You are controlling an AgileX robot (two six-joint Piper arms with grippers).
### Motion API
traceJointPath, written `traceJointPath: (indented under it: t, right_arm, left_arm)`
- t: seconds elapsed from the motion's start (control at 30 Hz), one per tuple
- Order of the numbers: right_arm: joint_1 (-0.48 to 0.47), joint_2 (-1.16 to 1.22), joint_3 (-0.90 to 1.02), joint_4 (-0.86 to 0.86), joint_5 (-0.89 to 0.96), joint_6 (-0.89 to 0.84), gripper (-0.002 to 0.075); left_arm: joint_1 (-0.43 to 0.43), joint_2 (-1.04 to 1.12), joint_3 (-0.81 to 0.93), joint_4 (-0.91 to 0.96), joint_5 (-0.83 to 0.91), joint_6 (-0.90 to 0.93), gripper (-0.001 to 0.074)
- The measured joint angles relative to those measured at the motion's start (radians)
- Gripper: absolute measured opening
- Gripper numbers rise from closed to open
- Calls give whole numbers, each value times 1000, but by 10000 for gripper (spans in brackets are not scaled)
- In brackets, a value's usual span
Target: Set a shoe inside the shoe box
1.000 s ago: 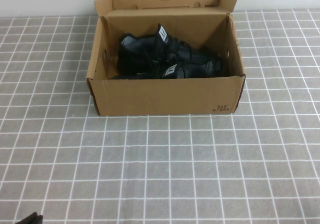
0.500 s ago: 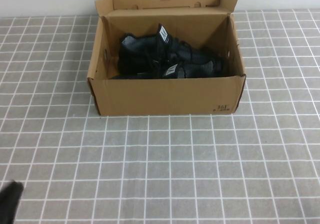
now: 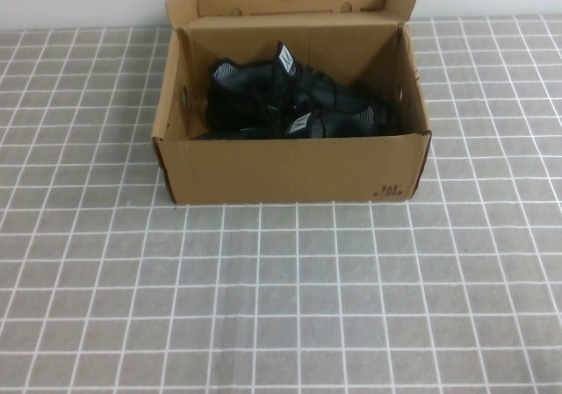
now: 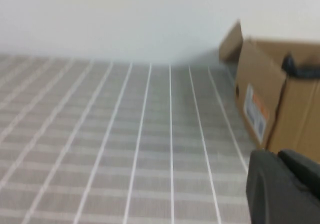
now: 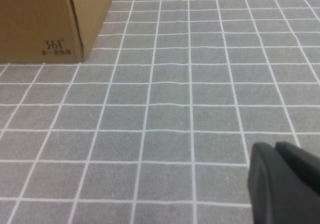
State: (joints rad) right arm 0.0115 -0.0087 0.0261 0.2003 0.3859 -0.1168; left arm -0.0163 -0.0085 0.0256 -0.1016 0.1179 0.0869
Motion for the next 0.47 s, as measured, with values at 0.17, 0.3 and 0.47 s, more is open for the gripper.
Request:
traceJointPath:
  t: [0.17,0.3,0.47]
  right_arm:
    - [0,-1,0,0,0,1,-16]
    - [0,-1,0,0,0,1,-16]
    - [0,-2,0,0,0,1,-16]
  left_arm:
    - [2,-1,0,11,170,-2,-1]
    - [2,-2,0,30,267,-2,-1]
    - [2,-2,0,35,269,-2,-1]
